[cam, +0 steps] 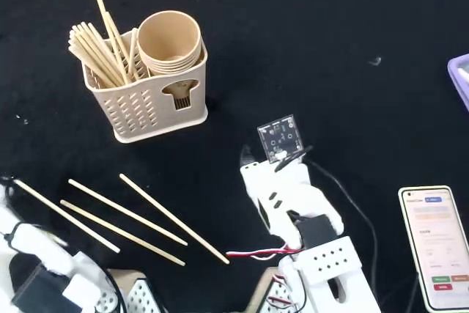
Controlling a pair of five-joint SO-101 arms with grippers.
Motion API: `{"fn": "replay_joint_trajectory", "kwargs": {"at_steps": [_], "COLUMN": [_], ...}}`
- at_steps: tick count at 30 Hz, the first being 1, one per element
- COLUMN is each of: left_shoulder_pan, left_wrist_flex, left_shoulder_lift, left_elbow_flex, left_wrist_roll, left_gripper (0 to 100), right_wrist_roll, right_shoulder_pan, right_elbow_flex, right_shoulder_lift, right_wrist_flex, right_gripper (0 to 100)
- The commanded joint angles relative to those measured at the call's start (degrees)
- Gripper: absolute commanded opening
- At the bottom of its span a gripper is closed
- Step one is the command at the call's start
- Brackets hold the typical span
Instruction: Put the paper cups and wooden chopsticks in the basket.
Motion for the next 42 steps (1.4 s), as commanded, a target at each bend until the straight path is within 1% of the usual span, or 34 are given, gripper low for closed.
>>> {"fn": "replay_joint_trajectory", "kwargs": {"at_steps": [1,5,12,15,21,24,26,28,30,33,34,37,38,40,41,42], "left_shoulder_pan": [-2.42,-3.30,-3.30,-3.30,-2.86,-2.86,-2.86,-2.77,-2.68,-0.75,0.04,1.98,2.24,2.33,2.33,2.42], "left_wrist_flex": [0.09,0.09,-0.79,-7.91,-27.87,-33.76,-36.04,-36.40,-36.40,-35.96,-34.29,-25.58,-22.33,-16.53,-14.07,-11.78], "left_shoulder_lift": [-0.26,-0.35,-0.35,-0.26,-0.26,-0.26,-0.26,-0.26,-0.26,-0.26,-0.26,-0.97,-0.97,-0.97,-0.97,-0.97], "left_elbow_flex": [3.91,6.81,6.81,8.75,18.07,21.93,23.16,23.43,23.43,23.69,23.52,21.41,20.00,17.01,15.87,14.81], "left_wrist_roll": [-7.21,-12.40,-13.10,-13.01,-12.92,-12.92,-12.92,-11.52,-8.18,-5.80,-5.45,-3.52,-2.73,-2.29,-2.29,-2.20], "left_gripper": [4,4,10,11,11,11,11,11,11,11,11,10,9,3,3,4], "right_wrist_roll": [0.62,0.62,0.62,0.62,0.62,0.62,0.62,0.62,0.62,0.62,0.62,0.62,0.62,0.62,0.62,0.62], "right_shoulder_pan": [0.79,0.79,0.79,0.79,0.79,0.79,0.79,0.79,0.79,0.79,0.79,0.79,0.79,0.79,0.79,0.79], "right_elbow_flex": [-0.48,-0.48,-0.48,-0.48,-0.48,-0.48,-0.48,-0.48,-0.48,-0.48,-0.48,-0.48,-0.48,-0.48,-0.48,-0.48], "right_shoulder_lift": [-1.10,-1.10,-1.10,-1.10,-1.10,-1.10,-1.10,-1.10,-1.10,-1.10,-1.10,-1.10,-1.10,-1.10,-1.10,-1.10], "right_wrist_flex": [-1.49,-1.49,-1.49,-1.49,-1.49,-1.49,-1.49,-1.49,-1.49,-1.49,-1.49,-1.49,-1.49,-1.49,-1.49,-1.49], "right_gripper": [11.7,11.7,11.7,11.7,11.7,11.7,11.7,11.7,11.7,11.7,11.7,11.7,11.7,11.7,11.7,11.7]}}
